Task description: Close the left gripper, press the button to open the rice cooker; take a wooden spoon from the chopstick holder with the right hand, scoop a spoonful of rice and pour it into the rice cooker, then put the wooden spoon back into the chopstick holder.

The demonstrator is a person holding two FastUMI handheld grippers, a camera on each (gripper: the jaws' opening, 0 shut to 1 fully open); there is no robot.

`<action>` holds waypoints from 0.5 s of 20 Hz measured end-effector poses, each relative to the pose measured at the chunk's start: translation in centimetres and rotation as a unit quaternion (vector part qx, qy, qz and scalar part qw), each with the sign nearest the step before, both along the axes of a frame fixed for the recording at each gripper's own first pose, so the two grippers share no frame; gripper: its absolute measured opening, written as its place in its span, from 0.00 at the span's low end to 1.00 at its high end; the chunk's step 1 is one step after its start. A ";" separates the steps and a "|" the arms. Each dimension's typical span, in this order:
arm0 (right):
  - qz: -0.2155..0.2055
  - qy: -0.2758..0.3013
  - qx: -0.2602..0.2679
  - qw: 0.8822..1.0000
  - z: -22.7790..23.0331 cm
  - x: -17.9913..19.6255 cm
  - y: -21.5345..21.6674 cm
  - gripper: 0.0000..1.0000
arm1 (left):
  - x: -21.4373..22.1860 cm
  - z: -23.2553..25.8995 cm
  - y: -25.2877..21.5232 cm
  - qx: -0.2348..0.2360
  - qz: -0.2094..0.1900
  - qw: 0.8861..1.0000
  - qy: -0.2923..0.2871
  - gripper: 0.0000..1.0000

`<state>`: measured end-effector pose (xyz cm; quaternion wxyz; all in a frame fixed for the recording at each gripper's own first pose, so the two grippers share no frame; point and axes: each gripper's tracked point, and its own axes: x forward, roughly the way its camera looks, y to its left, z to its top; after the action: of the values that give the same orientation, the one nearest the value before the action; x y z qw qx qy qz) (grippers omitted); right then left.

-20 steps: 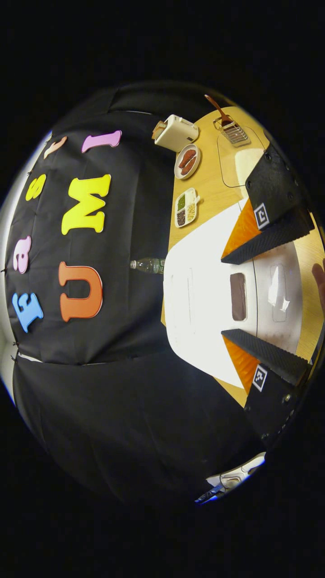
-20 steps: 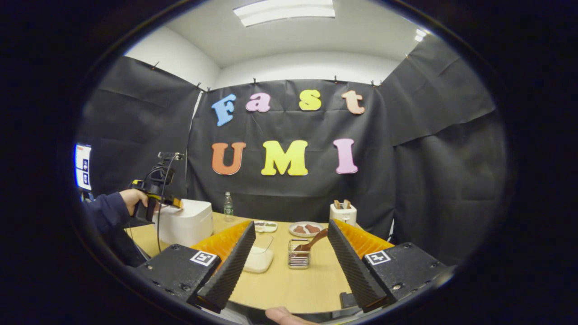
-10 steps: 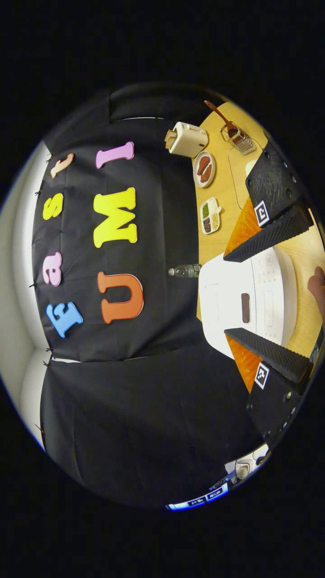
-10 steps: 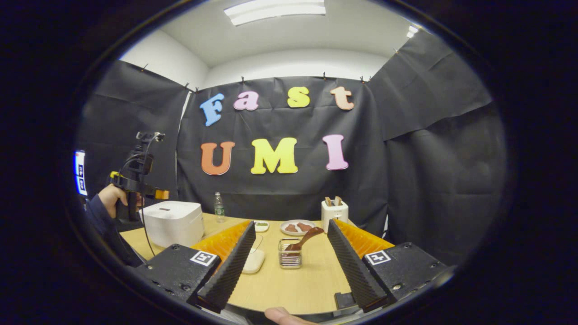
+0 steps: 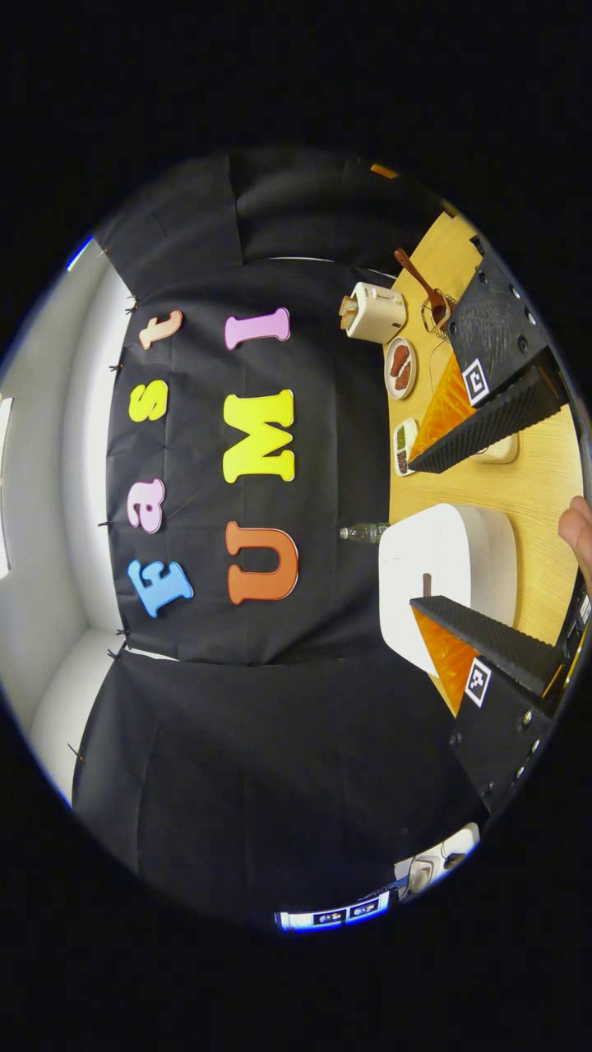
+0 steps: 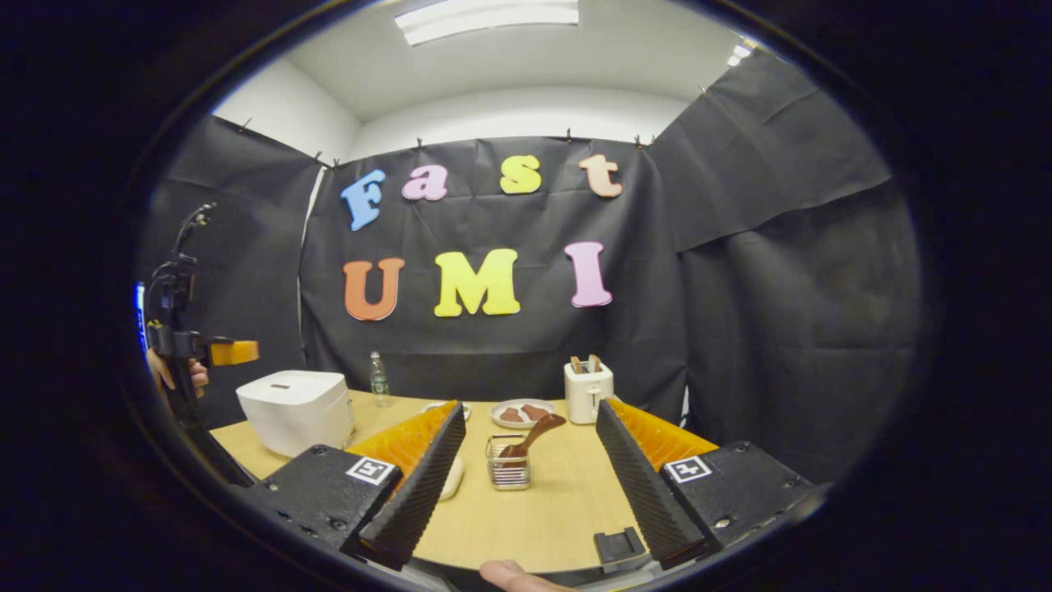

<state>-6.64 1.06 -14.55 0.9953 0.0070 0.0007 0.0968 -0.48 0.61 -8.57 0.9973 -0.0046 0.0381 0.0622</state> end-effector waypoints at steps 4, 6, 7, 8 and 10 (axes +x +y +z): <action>-0.018 -0.005 -0.012 1.000 2.3 0.2 -0.7 1.00 | -3.0 1.1 -2.1 -0.005 -0.032 0.999 -0.023 0.94; -0.019 -0.012 -0.012 1.000 3.6 0.2 -0.7 1.00 | -3.7 1.6 -2.1 0.015 -0.029 0.999 -0.032 0.94; -0.019 -0.013 -0.014 1.000 3.9 0.3 -0.5 1.00 | -4.0 1.9 -2.1 0.023 -0.029 0.999 -0.036 0.94; -0.020 -0.011 -0.015 1.000 4.1 0.5 -0.4 1.00 | -4.3 2.1 -2.4 0.027 -0.030 0.998 -0.040 0.94; -0.016 -0.006 -0.018 1.000 4.3 0.8 0.2 1.00 | -5.0 2.6 -3.6 0.028 -0.047 0.997 -0.046 0.94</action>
<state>-5.85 1.25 -10.21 0.9967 -0.0111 -0.0040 0.0807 -5.52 -3.00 -6.01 0.9996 0.0219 -0.0089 0.0157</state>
